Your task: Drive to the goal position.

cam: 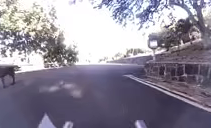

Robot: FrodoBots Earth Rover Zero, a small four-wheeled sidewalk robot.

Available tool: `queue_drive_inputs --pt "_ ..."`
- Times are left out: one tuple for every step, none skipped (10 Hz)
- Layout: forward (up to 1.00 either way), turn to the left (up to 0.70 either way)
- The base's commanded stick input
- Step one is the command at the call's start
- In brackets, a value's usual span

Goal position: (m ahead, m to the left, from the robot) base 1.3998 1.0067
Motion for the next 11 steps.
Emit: queue_drive_inputs --pt "0.70 0.00" --pt "0.70 0.00" --pt "0.70 0.00" --pt "0.70 0.00" --pt "0.70 0.00" --pt "0.70 0.00" --pt "0.70 0.00" --pt "0.70 0.00" --pt "0.70 0.00" --pt "0.70 0.00" --pt "0.70 0.00"
